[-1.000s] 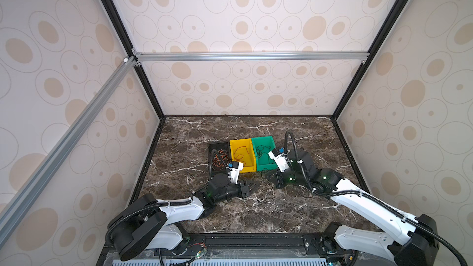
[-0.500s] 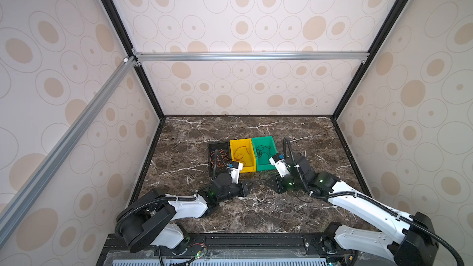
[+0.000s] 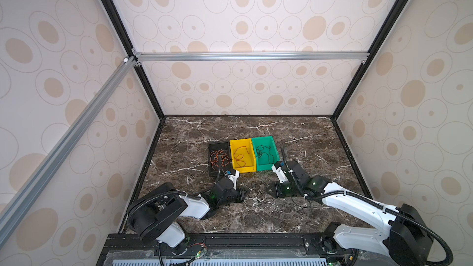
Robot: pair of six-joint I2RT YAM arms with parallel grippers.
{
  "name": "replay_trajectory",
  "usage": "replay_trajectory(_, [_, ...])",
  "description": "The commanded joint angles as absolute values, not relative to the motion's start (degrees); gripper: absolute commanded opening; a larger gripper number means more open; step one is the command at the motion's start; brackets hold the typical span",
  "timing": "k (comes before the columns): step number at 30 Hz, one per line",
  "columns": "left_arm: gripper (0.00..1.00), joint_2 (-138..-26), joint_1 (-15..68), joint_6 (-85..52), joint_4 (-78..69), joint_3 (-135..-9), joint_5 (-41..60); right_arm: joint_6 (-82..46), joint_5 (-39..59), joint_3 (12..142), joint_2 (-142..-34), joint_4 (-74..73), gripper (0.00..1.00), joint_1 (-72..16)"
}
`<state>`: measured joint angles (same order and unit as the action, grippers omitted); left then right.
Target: Untangle the cables
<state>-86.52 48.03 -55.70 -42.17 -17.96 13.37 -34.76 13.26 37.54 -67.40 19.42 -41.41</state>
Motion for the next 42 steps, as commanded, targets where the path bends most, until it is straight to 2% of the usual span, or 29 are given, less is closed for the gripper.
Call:
replay_trajectory(1, [0.00, -86.48, 48.60, -55.72, -42.63, -17.75, 12.01, -38.03, 11.64, 36.04, -68.75, 16.45, 0.36, -41.59])
replay_trajectory(9, [0.00, -86.34, 48.61, -56.12, -43.35, -16.83, 11.91, -40.87, 8.89, 36.26, -76.84, 9.80, 0.33, -41.32])
replay_trajectory(23, [0.00, -87.03, 48.59, -56.60, -45.48, -15.73, 12.16, -42.06, 10.04, 36.96, -86.03, 3.47, 0.26, -41.20])
replay_trajectory(33, [0.00, -86.67, 48.60, -56.87, -45.96, -15.03, 11.87, -39.65, 9.53, 35.39, -78.84, 7.29, 0.30, -41.17])
replay_trajectory(38, [0.00, -86.76, 48.56, -56.94, -45.97, -14.90, 11.82, -40.05, 8.27, 33.66, -73.92, 10.09, 0.23, -40.61])
replay_trajectory(42, [0.00, -86.97, 48.56, -56.80, -46.05, -15.25, 11.98, -40.74, 8.82, 32.83, -74.60, 8.61, 0.18, -40.26])
